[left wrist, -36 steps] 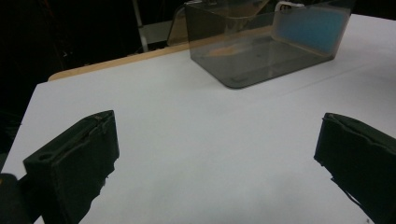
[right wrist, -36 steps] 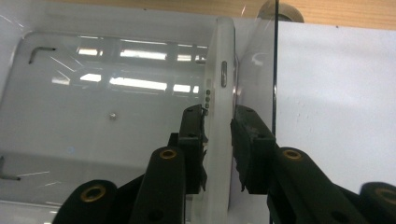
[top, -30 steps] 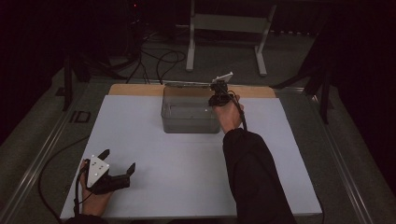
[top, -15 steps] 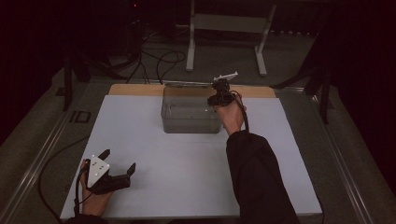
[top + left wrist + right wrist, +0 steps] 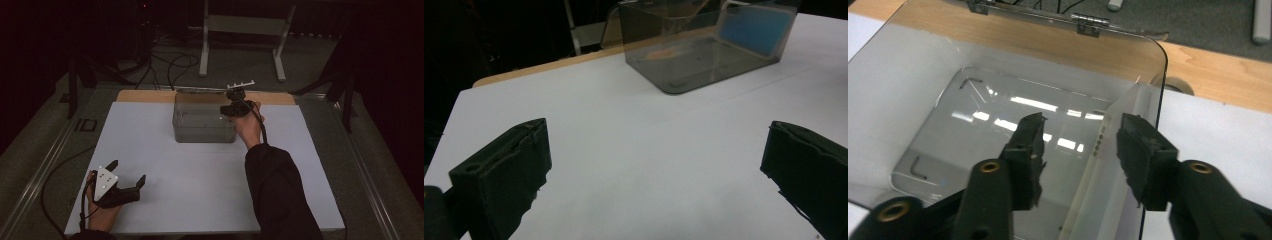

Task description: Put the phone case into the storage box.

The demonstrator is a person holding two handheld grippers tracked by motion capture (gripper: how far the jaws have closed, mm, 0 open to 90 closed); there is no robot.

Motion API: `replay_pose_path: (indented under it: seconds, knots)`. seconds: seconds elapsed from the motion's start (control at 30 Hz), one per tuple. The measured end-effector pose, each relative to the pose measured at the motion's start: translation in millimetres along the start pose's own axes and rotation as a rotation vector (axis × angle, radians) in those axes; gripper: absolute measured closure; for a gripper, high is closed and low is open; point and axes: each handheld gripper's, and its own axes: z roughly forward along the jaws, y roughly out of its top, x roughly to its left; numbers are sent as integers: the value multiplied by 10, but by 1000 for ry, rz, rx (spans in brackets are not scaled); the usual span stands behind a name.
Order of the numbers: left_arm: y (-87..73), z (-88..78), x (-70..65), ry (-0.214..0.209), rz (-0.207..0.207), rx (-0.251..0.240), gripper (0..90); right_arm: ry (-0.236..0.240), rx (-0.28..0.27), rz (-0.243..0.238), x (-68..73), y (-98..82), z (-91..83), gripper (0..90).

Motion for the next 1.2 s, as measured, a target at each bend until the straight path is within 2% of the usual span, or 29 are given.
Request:
replay_pose_path:
  seconds: [0.07,0.2,0.23,0.27,0.37,0.4,0.53,0.77,0.87,0.97,1.13,1.2]
  knots:
    - [0,-1,-1,0,1,0,8,38,2,13,-11,-2,-26,385]
    - [-1,2,-1,0,0,0,8,52,-14,1,-14,-27,-66,276]
    - [-1,2,-1,0,0,0,8,52,-14,1,-14,-27,-66,276]
    - [-2,3,-1,1,0,1,8,56,-30,-13,-13,-49,-91,212]
    - [-1,3,-2,0,1,1,8,56,-33,-17,-13,-54,-96,196]
    - [-2,5,-5,1,1,3,7,70,-51,-22,-27,-84,-134,135]
    - [-3,4,-7,1,1,2,8,48,-95,-32,-49,-141,-193,115]
    - [-1,4,-9,2,3,1,7,64,-166,-42,-98,-248,-322,101]
    - [-1,3,-12,3,5,1,7,64,-188,-60,-103,-300,-390,100]
    - [-1,4,-13,4,5,1,7,98,-194,-72,-101,-375,-461,100]
    - [1,-2,-13,7,1,-5,7,106,-216,-97,-124,-514,-573,100]
    - [1,-4,-10,10,1,-6,7,93,-230,-117,-136,-563,-632,100]
